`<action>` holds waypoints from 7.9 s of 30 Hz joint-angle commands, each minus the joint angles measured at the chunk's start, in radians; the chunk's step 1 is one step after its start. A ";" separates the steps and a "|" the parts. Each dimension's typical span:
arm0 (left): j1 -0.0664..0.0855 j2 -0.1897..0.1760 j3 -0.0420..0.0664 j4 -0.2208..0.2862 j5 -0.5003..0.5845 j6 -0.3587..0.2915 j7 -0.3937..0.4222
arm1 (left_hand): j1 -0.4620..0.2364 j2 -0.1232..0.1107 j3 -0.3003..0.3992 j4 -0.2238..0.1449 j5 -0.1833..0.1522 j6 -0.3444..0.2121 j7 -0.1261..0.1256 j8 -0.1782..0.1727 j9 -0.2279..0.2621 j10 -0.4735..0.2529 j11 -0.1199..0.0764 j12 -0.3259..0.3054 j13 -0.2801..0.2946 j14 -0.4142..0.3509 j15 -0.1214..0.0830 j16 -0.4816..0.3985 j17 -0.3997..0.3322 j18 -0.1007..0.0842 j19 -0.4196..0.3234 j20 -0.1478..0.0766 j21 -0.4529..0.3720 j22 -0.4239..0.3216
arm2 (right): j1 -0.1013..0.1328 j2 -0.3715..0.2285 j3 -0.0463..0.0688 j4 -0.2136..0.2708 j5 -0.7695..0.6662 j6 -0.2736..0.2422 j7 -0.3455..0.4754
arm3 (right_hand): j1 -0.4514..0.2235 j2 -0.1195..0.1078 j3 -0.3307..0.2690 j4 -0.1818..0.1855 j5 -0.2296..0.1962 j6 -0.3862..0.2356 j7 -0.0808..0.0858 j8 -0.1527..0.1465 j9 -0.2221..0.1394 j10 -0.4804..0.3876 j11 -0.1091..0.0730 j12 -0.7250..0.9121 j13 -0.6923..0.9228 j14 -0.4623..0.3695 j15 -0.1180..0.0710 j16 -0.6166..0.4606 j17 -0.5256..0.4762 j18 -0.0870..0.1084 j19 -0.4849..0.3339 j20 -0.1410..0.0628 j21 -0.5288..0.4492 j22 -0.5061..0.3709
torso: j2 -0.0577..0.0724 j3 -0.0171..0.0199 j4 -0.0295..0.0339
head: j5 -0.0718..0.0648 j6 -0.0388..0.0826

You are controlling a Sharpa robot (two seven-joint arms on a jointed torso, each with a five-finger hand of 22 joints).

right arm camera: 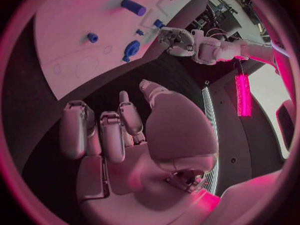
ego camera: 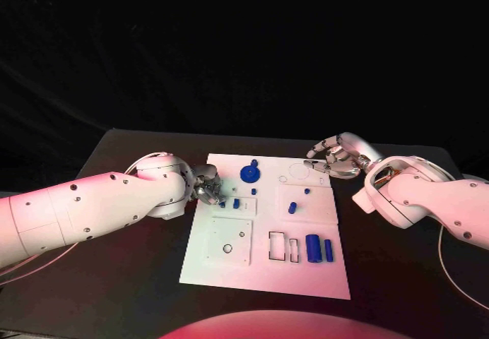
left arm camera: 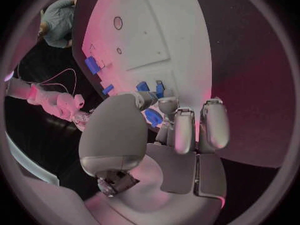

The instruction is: Assemble the parts on the task board

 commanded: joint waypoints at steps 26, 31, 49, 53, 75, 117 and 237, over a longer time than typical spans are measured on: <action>-0.001 0.008 -0.004 -0.007 0.030 0.046 0.003 | -0.016 0.003 0.089 -0.071 -0.005 0.027 -0.030 0.018 0.105 0.009 -0.001 0.005 0.002 0.069 -0.009 -0.002 0.129 -0.002 0.006 -0.005 0.006 0.000 | -0.003 0.003 0.000 -0.004 -0.011 0.010 0.008 | -0.008 0.005 -0.001 0.007 0.008 0.002 -0.003 0.004 0.002 -0.006 -0.003 -0.005 -0.001 0.075 0.001 -0.006 0.145 0.020 -0.007 0.003 -0.008 0.079 | 0.000 -0.0001 -0.0001 | 0.002 0.000; -0.001 0.008 -0.003 -0.009 0.037 0.048 0.001 | -0.044 -0.001 0.076 -0.040 -0.012 0.028 -0.033 0.028 0.115 0.009 -0.004 0.007 0.002 0.069 -0.011 -0.002 0.129 -0.002 0.006 -0.007 0.005 0.001 | -0.003 0.002 0.000 -0.004 -0.010 0.008 0.008 | -0.008 0.004 -0.001 0.008 0.008 0.002 -0.003 0.004 0.002 -0.007 -0.003 -0.006 -0.003 0.074 0.001 -0.007 0.143 0.020 -0.008 0.003 -0.010 0.078 | 0.001 -0.0001 -0.0005 | 0.001 -0.002; -0.001 0.010 -0.003 -0.015 0.041 0.058 -0.003 | -0.142 -0.012 -0.024 -0.024 -0.012 0.042 -0.039 0.025 0.117 0.011 -0.008 0.011 0.003 0.070 -0.015 -0.002 0.130 -0.003 0.011 -0.012 0.006 0.008 | -0.004 0.004 0.000 -0.007 -0.007 0.008 0.009 | -0.011 0.004 -0.004 0.012 0.008 0.000 -0.002 0.004 0.002 -0.012 -0.002 -0.011 -0.008 0.073 0.001 -0.009 0.137 0.022 -0.011 0.003 -0.015 0.074 | 0.001 0.0008 -0.0019 | 0.000 -0.005; -0.001 0.010 -0.003 -0.016 0.041 0.056 -0.003 | -0.150 -0.013 -0.034 -0.023 -0.012 0.044 -0.040 0.024 0.117 0.011 -0.009 0.011 0.003 0.070 -0.016 -0.002 0.130 -0.003 0.010 -0.013 0.006 0.007 | -0.004 0.004 0.000 -0.007 -0.007 0.007 0.009 | -0.013 0.004 -0.004 0.015 0.008 0.000 -0.002 0.004 0.002 -0.014 -0.002 -0.013 -0.010 0.072 0.001 -0.011 0.132 0.023 -0.014 0.003 -0.020 0.070 | 0.001 0.0006 -0.0013 | -0.001 -0.004; 0.000 0.008 -0.003 -0.041 0.070 0.048 -0.003 | -0.231 -0.005 -0.123 -0.022 -0.007 0.050 -0.039 0.012 0.114 0.009 -0.009 0.011 0.000 0.070 -0.016 -0.002 0.130 -0.003 0.012 -0.015 0.005 0.009 | -0.004 0.002 0.000 -0.004 -0.005 0.000 0.011 | -0.020 0.004 -0.009 0.025 0.007 -0.004 -0.002 0.003 0.002 -0.021 -0.002 -0.020 -0.017 0.069 0.001 -0.016 0.121 0.026 -0.021 0.003 -0.032 0.062 | 0.001 -0.0002 -0.0006 | -0.002 -0.004; 0.000 -0.016 0.028 -0.017 0.315 -0.335 0.399 | 0.000 -0.026 -0.200 -0.031 0.003 -0.175 0.121 -0.207 -0.077 -0.434 0.144 -0.332 -0.374 -0.322 0.118 -0.534 -0.493 0.111 -0.453 0.098 -0.527 -0.633 | -0.006 0.000 0.000 -0.011 -0.006 -0.012 0.010 | -0.041 0.011 -0.030 0.051 0.000 -0.009 -0.003 0.007 0.004 -0.028 -0.002 -0.027 -0.026 0.067 0.001 -0.021 0.114 0.028 -0.026 0.003 -0.046 0.055 | -0.001 0.0002 0.0000 | -0.020 0.002; -0.017 0.162 0.020 -0.202 -0.104 -0.208 0.531 | 0.241 -0.017 -0.086 -0.213 -0.002 0.124 0.087 -0.393 -0.419 -0.241 0.112 -0.580 -0.664 -0.081 0.087 -0.072 -0.272 0.058 -0.218 0.077 -0.161 -0.221 | -0.014 0.015 0.000 -0.018 0.000 -0.005 0.020 | 0.003 0.030 -0.014 0.049 0.032 -0.011 -0.004 0.013 0.007 -0.135 -0.005 -0.163 -0.174 0.052 -0.004 -0.055 0.052 0.040 -0.054 -0.001 -0.111 0.014 | -0.005 -0.0002 0.0046 | -0.031 0.009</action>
